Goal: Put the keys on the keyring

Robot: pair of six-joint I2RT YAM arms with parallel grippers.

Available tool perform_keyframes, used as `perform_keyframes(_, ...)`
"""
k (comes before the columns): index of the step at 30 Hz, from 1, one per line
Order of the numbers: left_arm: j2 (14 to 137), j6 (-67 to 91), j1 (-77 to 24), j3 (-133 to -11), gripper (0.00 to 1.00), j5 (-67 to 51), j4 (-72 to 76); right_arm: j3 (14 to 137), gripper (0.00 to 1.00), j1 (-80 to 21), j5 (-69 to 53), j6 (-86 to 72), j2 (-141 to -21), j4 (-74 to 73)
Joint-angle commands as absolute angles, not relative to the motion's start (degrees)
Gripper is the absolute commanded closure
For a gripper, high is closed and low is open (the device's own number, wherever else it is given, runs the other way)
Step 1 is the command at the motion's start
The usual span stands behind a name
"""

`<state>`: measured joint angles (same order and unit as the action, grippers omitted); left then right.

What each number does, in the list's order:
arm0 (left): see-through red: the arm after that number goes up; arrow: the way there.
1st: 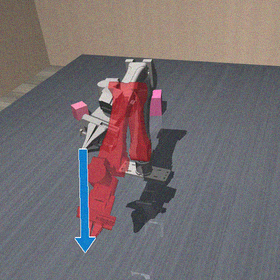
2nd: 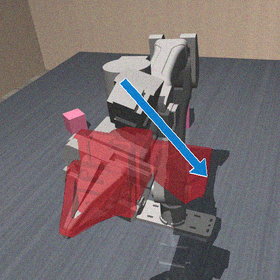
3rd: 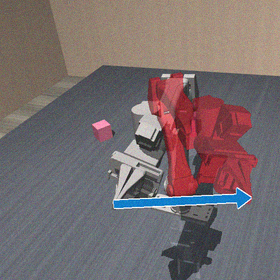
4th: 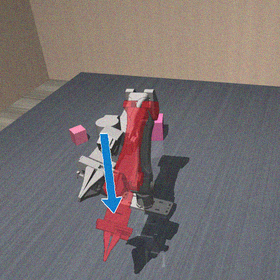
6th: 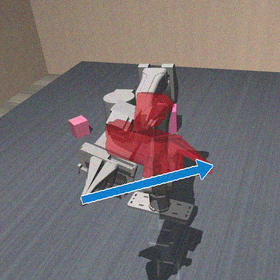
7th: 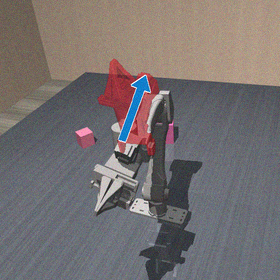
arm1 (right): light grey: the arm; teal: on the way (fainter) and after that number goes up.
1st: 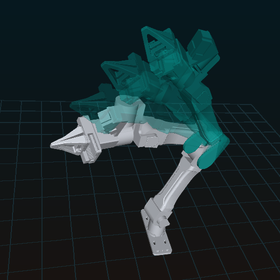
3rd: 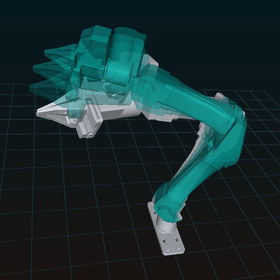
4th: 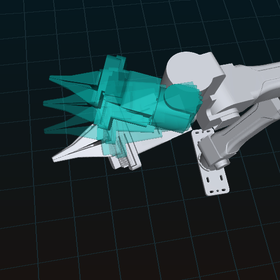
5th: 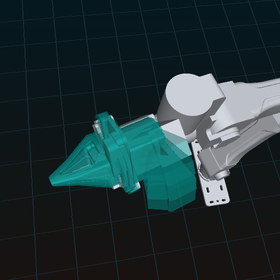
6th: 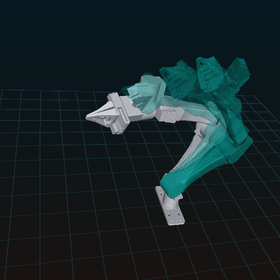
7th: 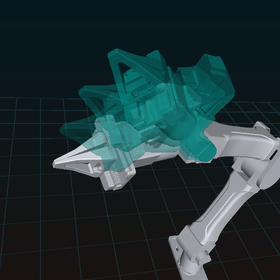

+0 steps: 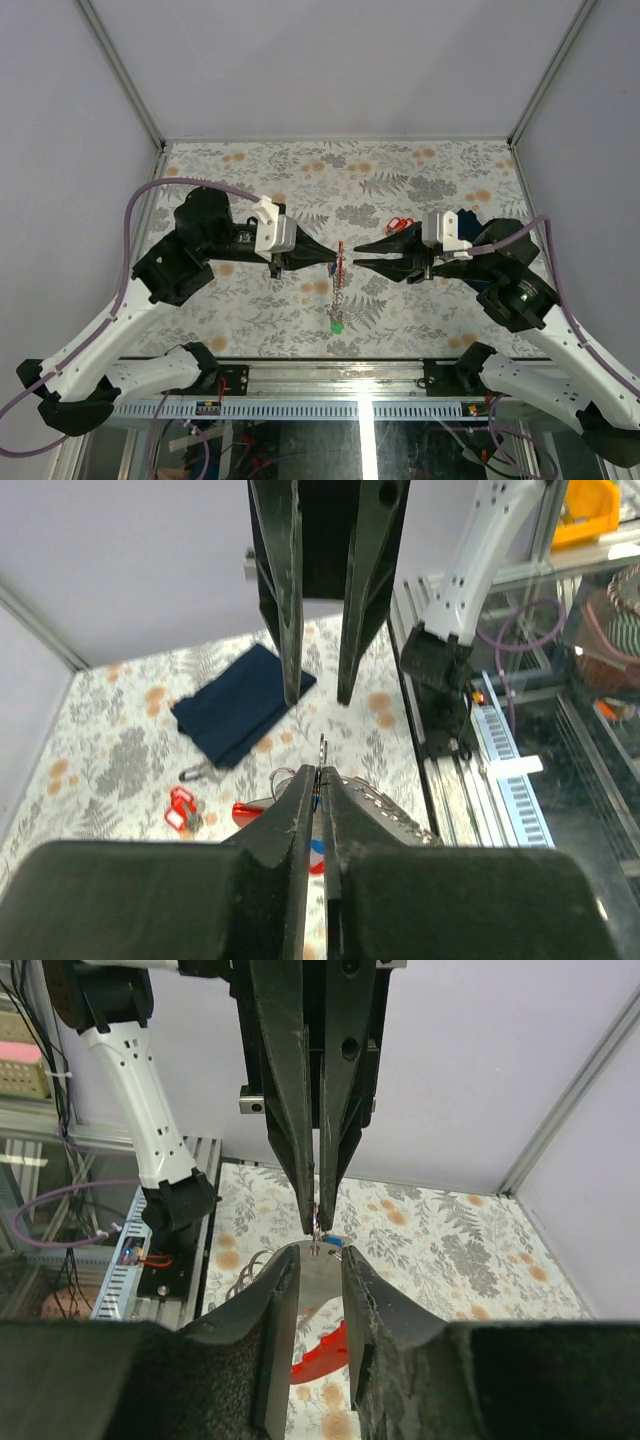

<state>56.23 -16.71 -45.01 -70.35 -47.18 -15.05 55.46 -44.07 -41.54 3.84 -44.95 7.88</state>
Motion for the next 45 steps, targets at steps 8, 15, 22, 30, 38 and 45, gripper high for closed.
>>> perform_keyframes(8, 65.2, -35.9, -45.4, -88.5, 1.0, -37.8, -51.0, 64.1, 0.6, -43.8, -42.5, 8.6, -50.7, -9.9)
perform_keyframes(15, 69.6, -39.8, -46.5, -95.7, 1.0, -28.3, -64.1, 58.8, 0.59, -43.8, -39.7, 3.1, -50.9, -2.4)
perform_keyframes(22, 72.5, -40.3, -50.5, -98.7, 1.0, -19.2, -68.9, 52.7, 0.58, -43.8, -40.5, -4.7, -54.6, 14.2)
perform_keyframes(30, 73.2, -40.4, -52.1, -99.7, 1.0, -17.6, -69.4, 50.8, 0.57, -43.8, -44.6, -9.4, -59.6, 25.8)
perform_keyframes(38, 73.7, -40.3, -52.7, -99.8, 1.0, -17.3, -69.3, 50.3, 0.6, -43.9, -46.1, -10.7, -61.3, 27.2)
perform_keyframes(45, 73.6, -39.9, -53.1, -100.0, 1.0, -16.9, -69.1, 49.8, 0.62, -44.8, -45.9, -9.8, -62.8, 26.1)
